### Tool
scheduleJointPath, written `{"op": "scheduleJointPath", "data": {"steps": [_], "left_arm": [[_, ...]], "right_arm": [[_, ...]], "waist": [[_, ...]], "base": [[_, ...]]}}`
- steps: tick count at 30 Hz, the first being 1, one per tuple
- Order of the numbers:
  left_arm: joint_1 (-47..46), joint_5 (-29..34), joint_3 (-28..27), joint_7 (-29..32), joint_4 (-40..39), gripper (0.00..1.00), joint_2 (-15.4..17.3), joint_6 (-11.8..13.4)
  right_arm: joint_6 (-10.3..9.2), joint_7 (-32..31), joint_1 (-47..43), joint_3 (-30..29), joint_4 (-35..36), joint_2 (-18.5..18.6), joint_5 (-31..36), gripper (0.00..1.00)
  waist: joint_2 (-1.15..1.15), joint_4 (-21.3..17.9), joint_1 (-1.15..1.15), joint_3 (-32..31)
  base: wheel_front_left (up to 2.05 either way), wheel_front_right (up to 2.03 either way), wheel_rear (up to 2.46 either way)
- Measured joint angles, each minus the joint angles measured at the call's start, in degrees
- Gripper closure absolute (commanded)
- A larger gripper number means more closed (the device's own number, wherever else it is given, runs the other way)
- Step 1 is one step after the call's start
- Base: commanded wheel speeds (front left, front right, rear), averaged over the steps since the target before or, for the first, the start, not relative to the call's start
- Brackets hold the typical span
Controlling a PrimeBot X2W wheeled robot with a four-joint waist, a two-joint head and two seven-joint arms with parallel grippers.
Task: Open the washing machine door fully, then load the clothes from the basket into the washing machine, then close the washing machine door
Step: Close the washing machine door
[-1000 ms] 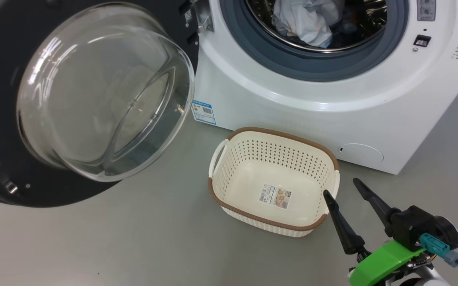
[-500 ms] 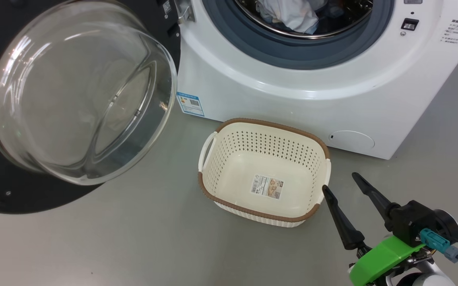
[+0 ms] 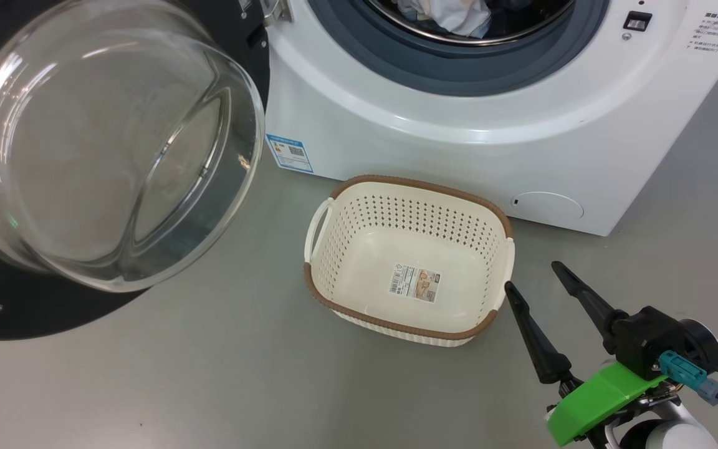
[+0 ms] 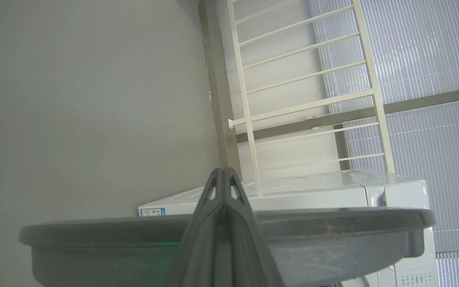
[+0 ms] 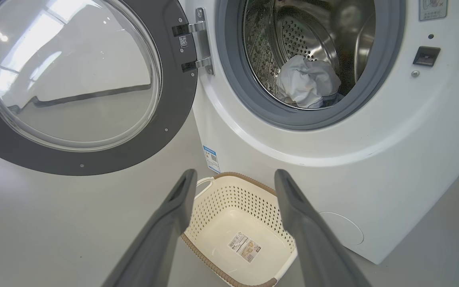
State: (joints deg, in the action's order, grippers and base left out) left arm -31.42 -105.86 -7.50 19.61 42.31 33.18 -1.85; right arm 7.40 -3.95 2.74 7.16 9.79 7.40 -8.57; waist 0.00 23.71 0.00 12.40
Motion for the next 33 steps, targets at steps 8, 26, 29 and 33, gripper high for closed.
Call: {"op": "scheduleJointPath", "data": {"steps": [8,26,29,33], "left_arm": [[-0.2,0.01,0.15,1.34,0.92,1.0,0.01,-0.52],[3.03,-2.25,-0.34,9.93,-2.66,1.0,-1.4,-2.92],[4.28,-2.76,-0.27,11.37,-4.34,1.0,-1.77,-3.19],[6.24,-3.33,-0.22,13.28,-7.17,1.0,-2.32,-3.57]], "right_arm": [[0.0,0.01,0.0,-0.03,-0.03,0.0,0.0,0.0],[0.0,0.53,0.08,-0.4,-0.79,-0.68,0.0,0.0],[0.0,0.56,0.07,-0.38,-0.92,-0.81,0.0,0.0],[0.0,0.64,0.07,-0.4,-0.96,-0.99,-0.01,0.0]], "waist": [[0.0,-0.18,0.0,0.49],[0.0,1.3,0.0,-0.77],[0.0,1.59,0.0,-0.97],[0.0,1.58,0.0,-1.2]], "base": [[0.0,0.0,0.0],[0.0,0.0,0.0],[0.0,0.0,0.0],[0.0,0.0,0.0]]}}
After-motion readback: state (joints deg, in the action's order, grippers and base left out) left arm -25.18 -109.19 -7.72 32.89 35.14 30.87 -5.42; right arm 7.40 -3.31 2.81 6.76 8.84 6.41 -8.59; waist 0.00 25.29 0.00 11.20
